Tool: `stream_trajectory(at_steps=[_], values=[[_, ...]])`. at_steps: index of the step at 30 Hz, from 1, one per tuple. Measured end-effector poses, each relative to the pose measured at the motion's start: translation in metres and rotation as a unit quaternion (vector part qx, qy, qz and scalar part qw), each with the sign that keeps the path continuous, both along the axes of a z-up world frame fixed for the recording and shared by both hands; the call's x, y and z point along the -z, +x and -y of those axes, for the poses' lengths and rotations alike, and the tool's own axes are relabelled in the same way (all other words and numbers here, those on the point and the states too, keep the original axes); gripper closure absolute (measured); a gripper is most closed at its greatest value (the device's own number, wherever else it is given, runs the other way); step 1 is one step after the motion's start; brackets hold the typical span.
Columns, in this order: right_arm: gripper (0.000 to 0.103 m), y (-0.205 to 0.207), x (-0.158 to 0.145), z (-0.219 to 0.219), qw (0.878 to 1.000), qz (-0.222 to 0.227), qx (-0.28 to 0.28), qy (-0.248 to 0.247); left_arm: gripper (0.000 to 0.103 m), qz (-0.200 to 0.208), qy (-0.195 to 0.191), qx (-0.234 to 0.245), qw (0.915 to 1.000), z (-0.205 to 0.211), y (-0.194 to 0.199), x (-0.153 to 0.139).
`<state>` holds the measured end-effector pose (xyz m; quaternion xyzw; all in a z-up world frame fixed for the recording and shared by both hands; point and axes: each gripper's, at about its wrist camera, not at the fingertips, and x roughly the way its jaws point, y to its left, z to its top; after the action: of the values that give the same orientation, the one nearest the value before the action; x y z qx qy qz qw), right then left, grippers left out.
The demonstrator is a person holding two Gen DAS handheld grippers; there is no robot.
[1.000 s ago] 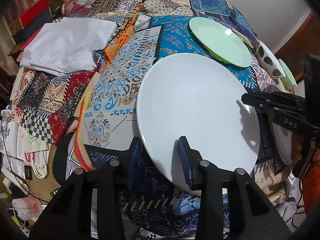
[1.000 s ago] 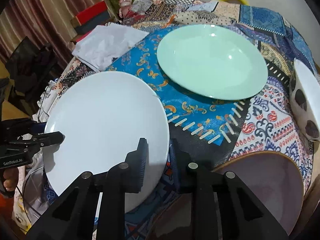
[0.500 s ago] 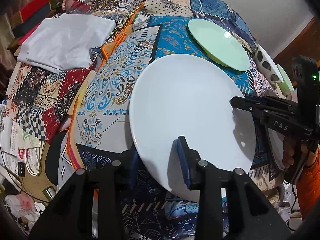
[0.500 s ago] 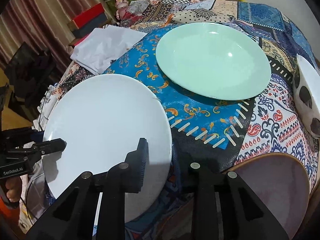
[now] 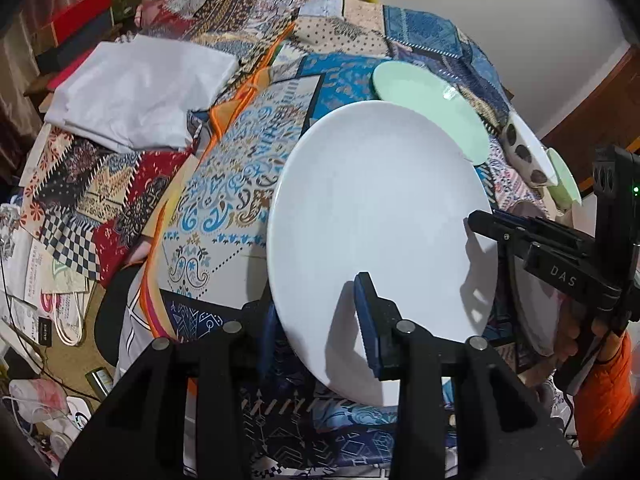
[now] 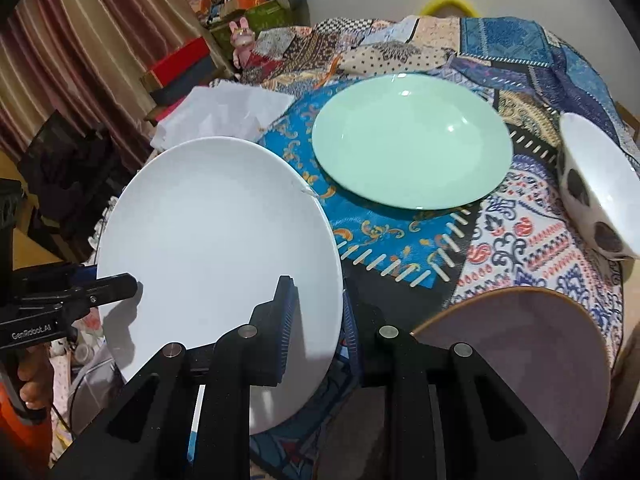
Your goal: Organize plates and bowls
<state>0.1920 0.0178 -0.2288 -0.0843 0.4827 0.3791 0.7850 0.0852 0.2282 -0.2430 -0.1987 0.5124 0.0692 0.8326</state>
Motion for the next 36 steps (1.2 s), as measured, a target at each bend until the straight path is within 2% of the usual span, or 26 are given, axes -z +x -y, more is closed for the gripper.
stream_trajectory(at_steps=[19,36], values=[[0.081,-0.014,-0.046,0.069,0.997,0.051,0.048,0.04,0.067,0.044,0.024,0.034,0.9982,0.054,0.008,-0.051],[0.081,-0.02,-0.053,0.143,0.991,0.059,0.112,0.049,0.067,0.048,0.023,0.097,0.9939,0.122,0.028,-0.06]])
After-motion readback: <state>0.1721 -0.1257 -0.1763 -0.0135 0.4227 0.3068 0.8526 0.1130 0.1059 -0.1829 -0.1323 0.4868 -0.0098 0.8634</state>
